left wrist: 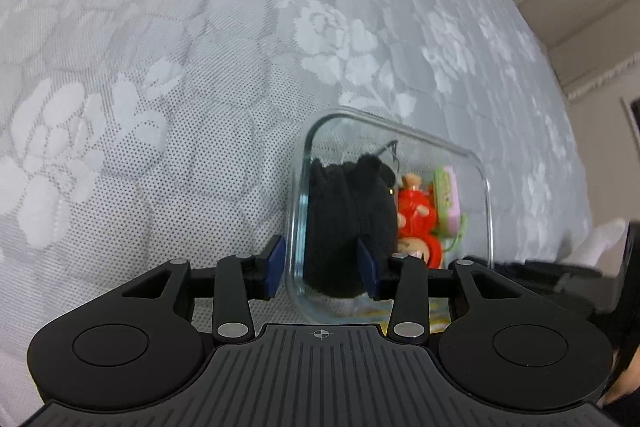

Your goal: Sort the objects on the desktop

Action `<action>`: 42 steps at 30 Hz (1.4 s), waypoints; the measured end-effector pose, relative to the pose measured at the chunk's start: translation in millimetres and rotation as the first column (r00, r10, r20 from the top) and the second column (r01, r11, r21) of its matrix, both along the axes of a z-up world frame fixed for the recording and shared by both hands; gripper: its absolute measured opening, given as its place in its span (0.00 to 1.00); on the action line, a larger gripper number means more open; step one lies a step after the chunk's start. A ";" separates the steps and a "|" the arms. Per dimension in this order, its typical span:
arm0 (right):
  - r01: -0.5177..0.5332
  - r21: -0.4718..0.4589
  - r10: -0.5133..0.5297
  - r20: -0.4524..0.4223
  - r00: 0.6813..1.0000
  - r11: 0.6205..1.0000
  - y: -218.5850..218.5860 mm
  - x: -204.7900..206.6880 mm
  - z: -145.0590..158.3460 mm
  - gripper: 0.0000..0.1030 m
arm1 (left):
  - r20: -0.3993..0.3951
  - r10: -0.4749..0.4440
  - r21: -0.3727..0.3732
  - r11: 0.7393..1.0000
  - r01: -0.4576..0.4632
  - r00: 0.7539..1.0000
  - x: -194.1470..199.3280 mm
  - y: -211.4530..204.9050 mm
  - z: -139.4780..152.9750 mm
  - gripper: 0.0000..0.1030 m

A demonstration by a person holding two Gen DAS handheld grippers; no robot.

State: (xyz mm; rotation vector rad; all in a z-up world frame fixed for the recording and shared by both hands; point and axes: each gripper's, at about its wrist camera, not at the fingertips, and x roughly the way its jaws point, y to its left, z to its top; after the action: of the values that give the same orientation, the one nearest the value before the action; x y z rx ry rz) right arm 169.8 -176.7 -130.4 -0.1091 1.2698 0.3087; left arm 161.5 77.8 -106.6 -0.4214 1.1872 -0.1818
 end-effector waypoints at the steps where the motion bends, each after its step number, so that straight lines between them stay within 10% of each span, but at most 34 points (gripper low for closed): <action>1: 0.000 -0.003 0.000 0.002 1.000 1.000 -0.7 0.0 0.4 0.17 | -0.001 -0.008 0.004 1.000 0.008 1.000 -1.6 -1.4 0.4 0.40; 24: -0.030 -0.012 0.030 0.029 0.999 0.999 -7.0 -21.6 12.8 0.22 | -0.010 -0.063 -0.011 0.998 0.063 0.998 -16.2 -5.1 -0.1 0.46; 28: 0.041 0.050 -0.044 0.061 0.997 0.998 -34.1 -24.4 35.5 0.46 | -0.033 -0.081 0.028 0.996 0.082 0.996 -32.8 -8.8 1.0 0.53; 42: 0.009 0.086 -0.008 -0.011 1.000 0.996 -83.2 -128.8 10.7 0.51 | -0.070 -0.207 0.152 0.965 0.216 0.976 -116.3 -25.9 -10.4 0.83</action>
State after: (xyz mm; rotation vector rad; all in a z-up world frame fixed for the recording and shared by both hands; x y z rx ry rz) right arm 41.0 -259.9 -119.7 -0.0288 1.2651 0.3568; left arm 45.2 51.9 -117.0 -0.1597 1.2893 -0.2595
